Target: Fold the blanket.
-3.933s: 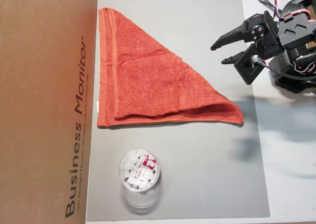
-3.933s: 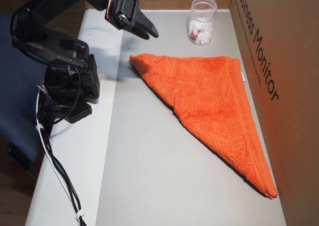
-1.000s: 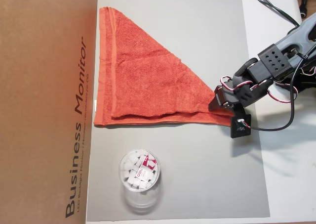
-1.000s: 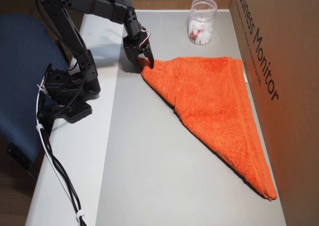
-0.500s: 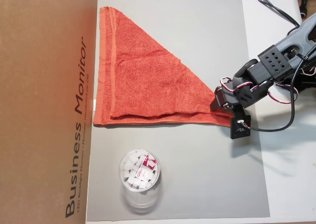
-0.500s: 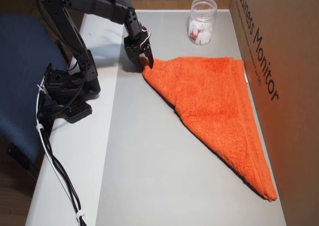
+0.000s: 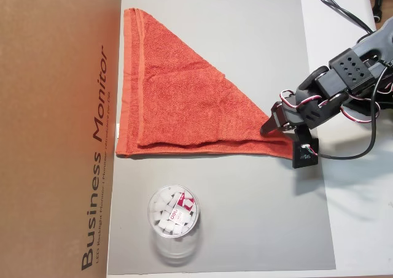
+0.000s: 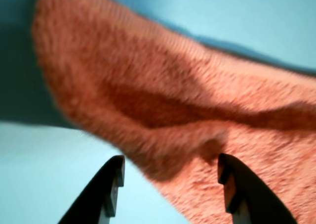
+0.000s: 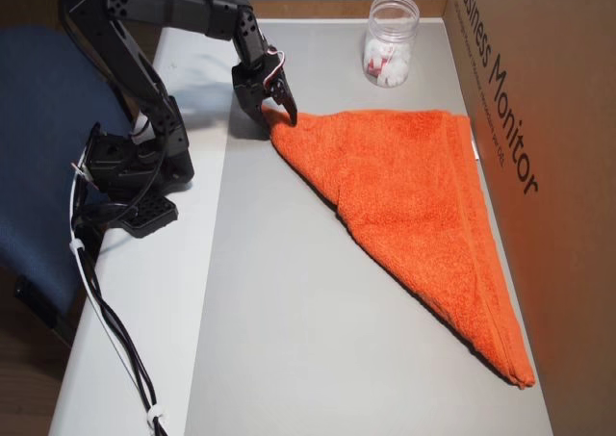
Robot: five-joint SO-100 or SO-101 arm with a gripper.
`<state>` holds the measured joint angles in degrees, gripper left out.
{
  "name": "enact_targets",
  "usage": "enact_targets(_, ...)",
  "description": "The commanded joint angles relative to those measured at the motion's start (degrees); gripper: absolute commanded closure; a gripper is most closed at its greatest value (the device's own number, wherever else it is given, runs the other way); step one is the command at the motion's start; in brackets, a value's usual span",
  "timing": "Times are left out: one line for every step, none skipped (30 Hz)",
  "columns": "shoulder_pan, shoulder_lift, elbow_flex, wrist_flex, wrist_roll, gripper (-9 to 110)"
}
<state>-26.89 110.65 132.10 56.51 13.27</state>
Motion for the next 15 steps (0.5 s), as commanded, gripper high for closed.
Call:
enact_targets(-0.35,2.9,-0.62,5.27,0.44,82)
enact_targets(-0.35,3.34,-0.26,6.33,0.44,82)
enact_targets(-0.44,3.6,-0.09,7.29,0.44,82)
enact_targets(-0.53,3.87,0.35,7.56,0.44,82)
enact_targets(-0.62,4.04,0.97,6.86,0.44,82)
enact_targets(-0.79,4.04,1.23,6.59,0.44,82)
enact_targets(-1.58,3.87,1.58,5.8,0.44,82)
enact_targets(-2.11,3.6,1.93,5.19,0.44,83)
enact_targets(-2.64,3.43,2.02,4.48,0.44,83)
enact_targets(-3.34,3.25,2.02,3.96,0.44,83)
enact_targets(-4.04,3.25,2.02,3.6,0.44,83)
enact_targets(-4.57,3.16,2.11,3.16,0.44,83)
enact_targets(-5.01,3.16,2.2,2.64,0.44,83)
enact_targets(-5.19,3.16,2.81,1.67,0.44,83)
enact_targets(-5.45,3.16,3.6,0.09,0.44,83)
